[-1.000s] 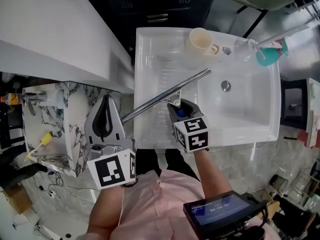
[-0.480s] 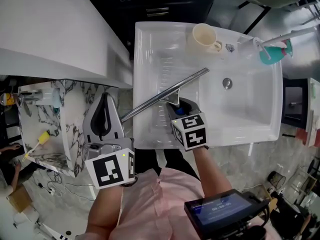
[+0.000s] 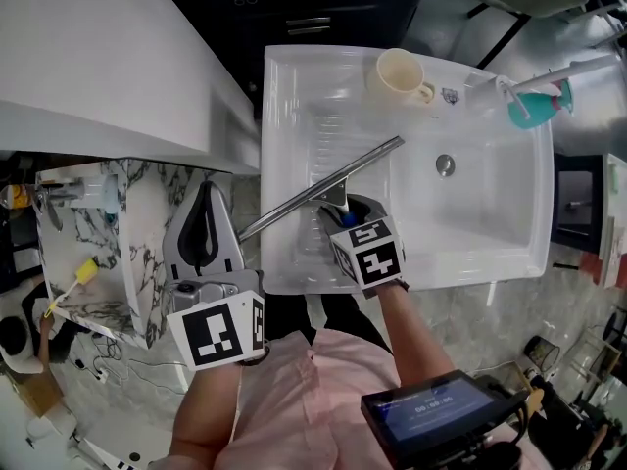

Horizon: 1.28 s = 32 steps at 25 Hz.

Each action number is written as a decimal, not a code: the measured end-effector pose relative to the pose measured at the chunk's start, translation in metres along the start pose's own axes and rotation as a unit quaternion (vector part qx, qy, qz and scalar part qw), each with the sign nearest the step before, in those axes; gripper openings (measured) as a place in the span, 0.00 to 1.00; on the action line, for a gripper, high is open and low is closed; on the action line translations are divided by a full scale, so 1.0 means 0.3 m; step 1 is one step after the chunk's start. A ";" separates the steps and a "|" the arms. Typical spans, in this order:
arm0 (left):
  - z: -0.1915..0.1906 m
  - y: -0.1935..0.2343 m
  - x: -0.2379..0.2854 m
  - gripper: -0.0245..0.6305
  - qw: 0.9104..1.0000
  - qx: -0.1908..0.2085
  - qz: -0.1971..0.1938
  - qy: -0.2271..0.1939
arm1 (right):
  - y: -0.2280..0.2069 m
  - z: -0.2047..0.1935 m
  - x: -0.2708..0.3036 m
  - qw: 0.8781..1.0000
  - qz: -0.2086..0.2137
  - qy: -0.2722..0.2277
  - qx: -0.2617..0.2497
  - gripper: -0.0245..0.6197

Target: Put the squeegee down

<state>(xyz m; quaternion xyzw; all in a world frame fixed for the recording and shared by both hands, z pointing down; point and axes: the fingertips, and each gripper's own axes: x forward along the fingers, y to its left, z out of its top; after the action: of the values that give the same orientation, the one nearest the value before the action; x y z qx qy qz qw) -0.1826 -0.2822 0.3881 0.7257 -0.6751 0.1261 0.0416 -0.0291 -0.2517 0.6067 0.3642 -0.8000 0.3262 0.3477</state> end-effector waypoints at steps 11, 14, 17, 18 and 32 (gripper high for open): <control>0.057 -0.038 -0.025 0.05 1.000 0.002 -0.002 -0.019 | -0.034 0.029 -0.075 1.000 -0.012 -0.020 -0.004 0.38; 0.092 -0.058 -0.045 0.05 0.999 -0.001 -0.004 -0.034 | -0.036 0.071 -0.130 0.999 -0.015 -0.046 -0.005 0.38; 0.142 -0.085 -0.074 0.05 0.999 -0.004 -0.007 -0.054 | -0.031 0.140 -0.221 0.996 -0.019 -0.090 -0.006 0.38; 0.163 -0.096 -0.086 0.05 0.998 -0.005 -0.008 -0.062 | -0.027 0.168 -0.259 0.994 -0.020 -0.108 -0.009 0.38; 0.572 -0.237 -0.271 0.05 0.979 -0.003 -0.029 -0.204 | 0.123 0.553 -0.901 0.914 -0.069 -0.381 -0.120 0.04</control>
<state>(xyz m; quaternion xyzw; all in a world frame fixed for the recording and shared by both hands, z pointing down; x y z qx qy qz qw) -0.0949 -0.2370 0.2110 0.7554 -0.6482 -0.0278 -0.0913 0.0215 -0.2647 0.2916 0.4711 -0.8777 0.0394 0.0790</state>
